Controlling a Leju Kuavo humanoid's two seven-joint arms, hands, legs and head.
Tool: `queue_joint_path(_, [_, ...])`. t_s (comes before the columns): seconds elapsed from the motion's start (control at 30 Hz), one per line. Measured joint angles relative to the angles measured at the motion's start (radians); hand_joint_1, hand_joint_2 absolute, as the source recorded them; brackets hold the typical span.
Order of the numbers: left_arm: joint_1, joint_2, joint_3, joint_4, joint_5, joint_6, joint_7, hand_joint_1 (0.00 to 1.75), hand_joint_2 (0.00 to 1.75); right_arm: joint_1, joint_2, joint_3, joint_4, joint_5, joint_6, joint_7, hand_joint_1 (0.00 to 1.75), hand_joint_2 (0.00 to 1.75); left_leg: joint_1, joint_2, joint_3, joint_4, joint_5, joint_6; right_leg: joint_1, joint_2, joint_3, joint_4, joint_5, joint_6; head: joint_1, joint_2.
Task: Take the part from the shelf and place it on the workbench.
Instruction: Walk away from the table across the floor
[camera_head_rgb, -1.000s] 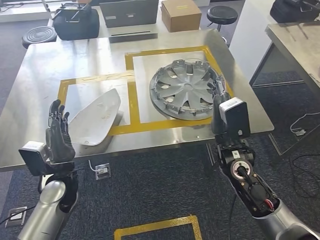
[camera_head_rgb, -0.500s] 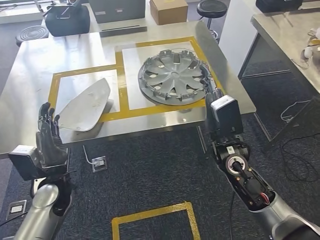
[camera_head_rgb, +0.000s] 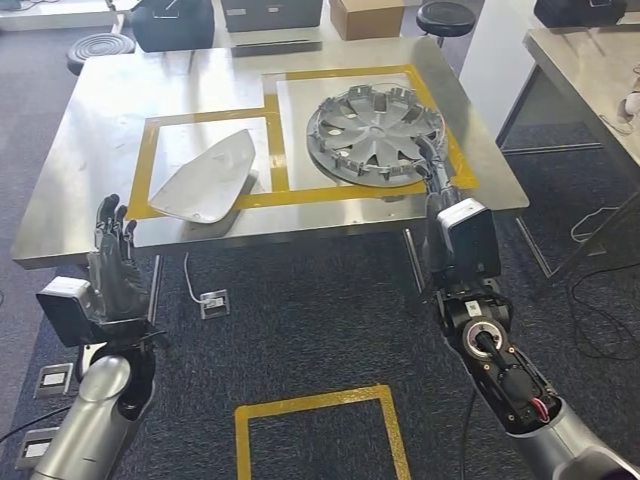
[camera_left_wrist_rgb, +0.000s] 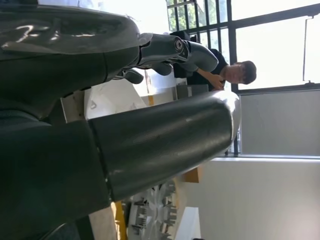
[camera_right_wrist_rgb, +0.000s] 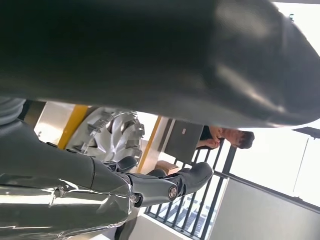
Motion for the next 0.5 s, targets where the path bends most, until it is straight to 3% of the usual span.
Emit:
queue_joint_path(0.07, [-0.001, 0.000, 0.000, 0.000, 0.000, 0.003, 0.001, 0.00, 0.00, -0.002, 0.000, -0.001, 0.001, 0.002, 0.006, -0.002, 0.00, 0.00, -0.001, 0.001, -0.009, 0.000, 0.017, -0.009, 0.008, 0.001, 0.077, -0.122, -0.004, -0.012, 0.001, 0.000])
queue_joint_path(0.1, [-0.001, 0.000, 0.000, 0.000, 0.000, 0.005, 0.002, 0.00, 0.00, -0.003, 0.000, -0.001, 0.001, 0.003, 0.009, -0.002, 0.00, 0.00, 0.000, 0.002, -0.012, -0.002, 0.026, -0.015, 0.012, 0.001, 0.090, -0.146, -0.008, -0.016, 0.001, 0.000])
queue_joint_path(0.17, [-0.001, 0.000, 0.000, 0.000, 0.000, 0.009, 0.003, 0.00, 0.00, -0.005, 0.001, -0.001, 0.002, 0.004, 0.013, -0.003, 0.00, 0.00, 0.002, 0.000, -0.016, -0.004, 0.037, -0.027, 0.012, -0.002, 0.082, -0.157, 0.010, -0.026, 0.002, 0.000])
queue_joint_path(0.2, [-0.001, 0.000, 0.000, 0.000, 0.000, 0.011, 0.004, 0.00, 0.00, -0.006, 0.002, -0.001, 0.003, 0.004, 0.016, -0.003, 0.00, 0.00, 0.002, -0.002, -0.025, 0.009, 0.020, -0.033, 0.009, -0.004, 0.074, -0.162, 0.021, -0.033, 0.000, 0.000])
queue_joint_path(0.23, [-0.001, 0.001, 0.000, 0.000, 0.000, 0.012, 0.006, 0.00, 0.00, -0.007, 0.003, 0.000, 0.004, 0.004, 0.019, -0.004, 0.00, 0.00, 0.003, -0.003, -0.042, 0.044, -0.017, -0.040, 0.005, -0.007, 0.063, -0.166, 0.035, -0.039, -0.005, 0.000])
queue_joint_path(0.3, [0.000, 0.001, 0.001, 0.000, 0.000, 0.013, 0.008, 0.00, 0.00, -0.009, 0.006, 0.000, 0.008, 0.006, 0.024, -0.006, 0.00, 0.00, 0.009, -0.004, -0.092, 0.177, -0.122, -0.052, 0.002, -0.010, 0.033, -0.168, 0.060, -0.047, -0.020, 0.000])
queue_joint_path(0.33, [0.002, 0.002, 0.001, 0.000, 0.000, 0.014, 0.009, 0.00, 0.00, -0.009, 0.007, 0.000, 0.009, 0.006, 0.025, -0.006, 0.00, 0.00, 0.013, -0.004, -0.114, 0.252, -0.160, -0.057, 0.001, -0.010, 0.016, -0.167, 0.072, -0.048, -0.027, 0.000])
queue_joint_path(0.37, [0.004, 0.002, 0.001, 0.000, 0.000, 0.014, 0.010, 0.00, 0.00, -0.009, 0.008, 0.000, 0.011, 0.007, 0.026, -0.007, 0.00, 0.00, 0.017, -0.004, -0.125, 0.308, -0.173, -0.062, 0.001, -0.011, -0.001, -0.166, 0.084, -0.047, -0.031, 0.000])
queue_joint_path(0.4, [0.005, 0.003, 0.001, 0.000, 0.000, 0.014, 0.010, 0.00, 0.00, -0.009, 0.008, 0.000, 0.013, 0.007, 0.026, -0.007, 0.00, 0.00, 0.021, -0.004, -0.119, 0.333, -0.160, -0.066, 0.000, -0.011, -0.017, -0.164, 0.095, -0.045, -0.035, 0.000])
queue_joint_path(0.43, [0.005, 0.003, 0.001, 0.000, 0.000, 0.014, 0.011, 0.00, 0.00, -0.009, 0.008, 0.000, 0.014, 0.007, 0.026, -0.007, 0.00, 0.00, 0.024, -0.004, -0.094, 0.320, -0.132, -0.069, -0.002, -0.011, -0.033, -0.161, 0.106, -0.042, -0.039, 0.000])
queue_joint_path(0.5, [0.004, 0.003, 0.001, 0.000, 0.000, 0.017, 0.012, 0.00, 0.00, -0.009, 0.009, 0.000, 0.016, 0.007, 0.028, -0.007, 0.00, 0.00, 0.031, -0.004, 0.009, 0.200, -0.090, -0.073, -0.003, -0.010, -0.061, -0.151, 0.122, -0.032, -0.045, 0.000])
